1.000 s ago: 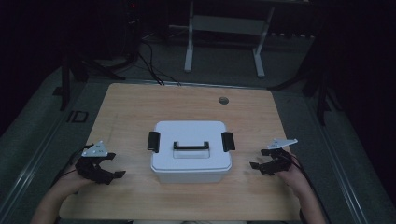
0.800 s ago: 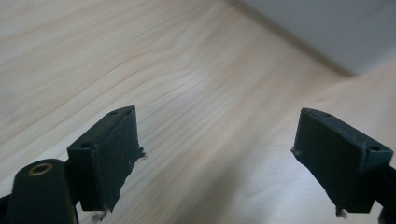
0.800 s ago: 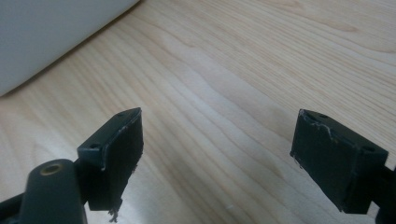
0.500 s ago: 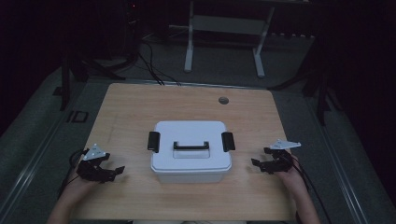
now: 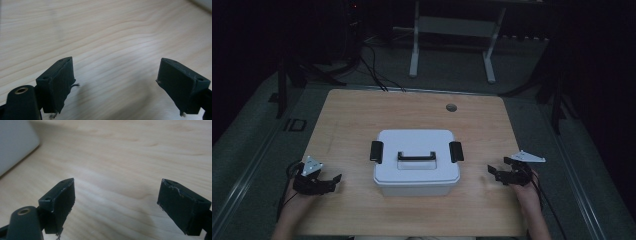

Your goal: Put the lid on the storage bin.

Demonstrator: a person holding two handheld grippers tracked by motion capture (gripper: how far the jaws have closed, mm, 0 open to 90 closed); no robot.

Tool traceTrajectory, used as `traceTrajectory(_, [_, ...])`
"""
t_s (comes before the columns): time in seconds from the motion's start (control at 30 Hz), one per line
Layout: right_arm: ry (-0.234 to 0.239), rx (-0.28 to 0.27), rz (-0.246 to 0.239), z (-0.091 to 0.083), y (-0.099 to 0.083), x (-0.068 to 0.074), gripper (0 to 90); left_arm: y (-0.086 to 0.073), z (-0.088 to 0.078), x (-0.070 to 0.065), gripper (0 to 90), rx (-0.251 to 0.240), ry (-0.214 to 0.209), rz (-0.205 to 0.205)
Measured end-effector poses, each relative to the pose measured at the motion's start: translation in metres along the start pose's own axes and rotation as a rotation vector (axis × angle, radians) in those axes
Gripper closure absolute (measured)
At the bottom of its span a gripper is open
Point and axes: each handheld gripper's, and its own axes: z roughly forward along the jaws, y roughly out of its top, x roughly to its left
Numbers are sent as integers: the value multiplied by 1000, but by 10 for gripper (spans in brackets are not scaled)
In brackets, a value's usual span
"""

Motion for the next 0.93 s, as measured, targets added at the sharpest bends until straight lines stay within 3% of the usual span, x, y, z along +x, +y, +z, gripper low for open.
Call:
traceTrajectory(0.1, [-52,-32,32,-3,-3,-2,141,-2,0,-1,141,-3,17,-14])
traceTrajectory(0.23, [-91,-18,24,-2,-7,-2,140,-4,1,-3,138,14,18,-16])
traceTrajectory(0.33, [-83,-14,18,-1,-7,-1,139,-4,1,-3,138,18,20,-30])
traceTrajectory(0.43, [-82,-13,20,0,-7,-1,139,-5,-3,-2,138,-37,17,-53])
traceTrajectory(0.47, [-86,-14,22,-1,-7,-2,139,-5,-3,-2,131,-47,34,-62])
traceTrajectory(0.57, [-88,-15,28,-1,-7,-2,139,-7,-4,0,127,-52,59,-68])
traceTrajectory(0.93, [-82,0,28,0,-7,-1,135,-6,-4,-1,128,-38,63,-64])
